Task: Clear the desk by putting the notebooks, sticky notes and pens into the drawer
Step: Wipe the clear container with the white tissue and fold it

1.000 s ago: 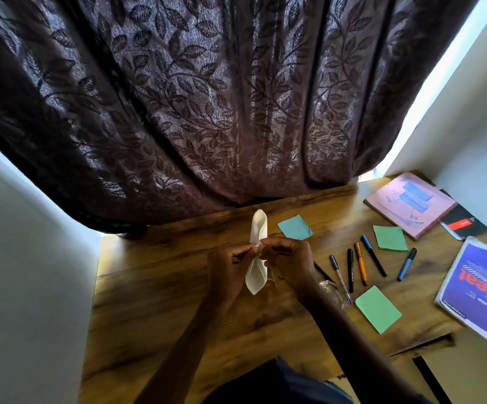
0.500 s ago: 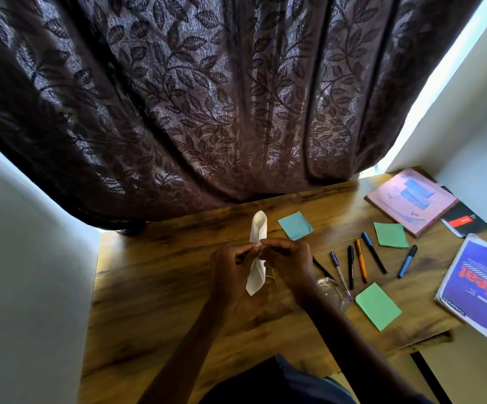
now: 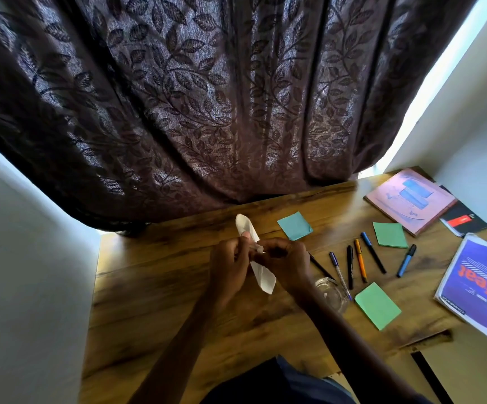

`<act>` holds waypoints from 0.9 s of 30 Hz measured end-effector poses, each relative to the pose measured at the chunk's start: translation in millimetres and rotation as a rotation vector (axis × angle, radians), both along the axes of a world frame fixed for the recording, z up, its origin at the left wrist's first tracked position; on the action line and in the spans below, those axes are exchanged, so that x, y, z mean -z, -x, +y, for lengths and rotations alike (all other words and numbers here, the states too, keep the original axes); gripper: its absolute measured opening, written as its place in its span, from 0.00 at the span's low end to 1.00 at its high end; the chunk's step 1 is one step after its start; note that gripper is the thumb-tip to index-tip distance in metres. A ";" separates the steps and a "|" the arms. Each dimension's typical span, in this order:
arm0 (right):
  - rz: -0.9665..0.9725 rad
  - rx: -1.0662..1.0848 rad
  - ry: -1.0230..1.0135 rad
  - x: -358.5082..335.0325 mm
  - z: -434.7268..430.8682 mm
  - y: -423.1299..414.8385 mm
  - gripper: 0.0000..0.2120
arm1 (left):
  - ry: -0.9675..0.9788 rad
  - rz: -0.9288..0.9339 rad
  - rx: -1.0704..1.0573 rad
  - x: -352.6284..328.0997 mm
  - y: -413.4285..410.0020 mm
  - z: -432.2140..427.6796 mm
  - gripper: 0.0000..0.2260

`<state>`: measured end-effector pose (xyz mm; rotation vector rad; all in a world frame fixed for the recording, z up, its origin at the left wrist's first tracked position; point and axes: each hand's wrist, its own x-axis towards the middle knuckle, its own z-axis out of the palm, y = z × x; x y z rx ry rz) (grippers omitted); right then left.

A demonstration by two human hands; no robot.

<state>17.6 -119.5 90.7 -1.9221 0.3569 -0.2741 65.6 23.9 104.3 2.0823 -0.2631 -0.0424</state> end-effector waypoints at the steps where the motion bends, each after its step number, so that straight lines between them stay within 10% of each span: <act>1: -0.004 -0.002 0.023 0.8 -1.4 -0.4 0.09 | -0.012 -0.024 -0.002 -1.4 0.1 -0.4 0.17; 27: 0.111 -0.474 0.559 40.5 -39.2 -69.1 0.06 | -0.258 0.094 -0.068 73.9 -25.4 52.9 0.11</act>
